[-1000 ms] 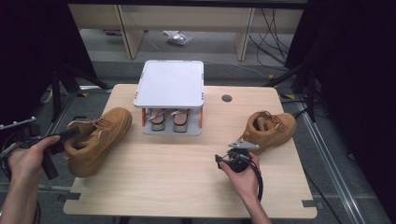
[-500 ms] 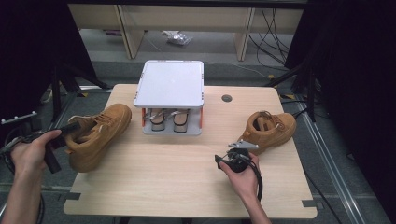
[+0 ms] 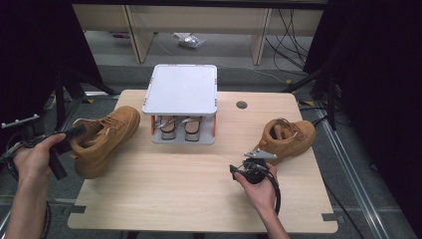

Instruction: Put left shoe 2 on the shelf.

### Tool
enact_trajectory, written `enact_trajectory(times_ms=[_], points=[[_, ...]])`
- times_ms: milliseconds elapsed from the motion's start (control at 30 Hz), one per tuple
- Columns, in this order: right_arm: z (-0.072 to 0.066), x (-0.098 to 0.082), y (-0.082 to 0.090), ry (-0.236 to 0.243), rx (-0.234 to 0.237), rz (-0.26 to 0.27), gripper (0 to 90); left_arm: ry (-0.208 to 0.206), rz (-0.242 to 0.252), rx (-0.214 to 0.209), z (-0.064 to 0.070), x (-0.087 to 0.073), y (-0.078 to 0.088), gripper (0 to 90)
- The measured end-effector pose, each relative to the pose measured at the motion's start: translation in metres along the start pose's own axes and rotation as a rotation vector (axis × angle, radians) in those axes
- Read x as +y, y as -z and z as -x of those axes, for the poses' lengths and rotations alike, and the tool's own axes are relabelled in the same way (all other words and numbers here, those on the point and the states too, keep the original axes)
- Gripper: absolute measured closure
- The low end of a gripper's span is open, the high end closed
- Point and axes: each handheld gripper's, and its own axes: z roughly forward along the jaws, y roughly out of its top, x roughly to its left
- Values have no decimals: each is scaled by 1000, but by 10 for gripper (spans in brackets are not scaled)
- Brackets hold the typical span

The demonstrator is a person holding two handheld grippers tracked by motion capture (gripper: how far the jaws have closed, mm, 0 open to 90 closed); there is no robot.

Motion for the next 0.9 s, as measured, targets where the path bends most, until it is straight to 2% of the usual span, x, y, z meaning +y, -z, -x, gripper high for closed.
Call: enact_trajectory(times_ms=[67,200,267,367,433,533,733,767,800,900], points=[[1,0,1,-2,10,-1,442,2,2,0,1,0,-2,802],[2,0,0,6,-12,-2,442,15,4,0,1,2,-4,802],[1,0,1,0,4,1,442,10,4,0,1,2,-5,802],[1,0,1,-1,2,1,441,17,7,-3,3,3,-5,802],[2,0,0,6,-12,-3,442,24,16,-4,3,5,-6,802],[0,0,0,-12,-8,-1,442,22,16,-4,4,6,-6,802],[2,0,1,4,-13,1,442,31,32,-2,6,10,-9,802],[0,0,2,-22,-3,1,442,30,33,-3,6,11,-9,802],[2,0,2,-4,-3,1,441,33,34,-2,6,12,-10,802],[2,0,2,-5,-4,2,442,26,31,-1,8,13,-11,802]])
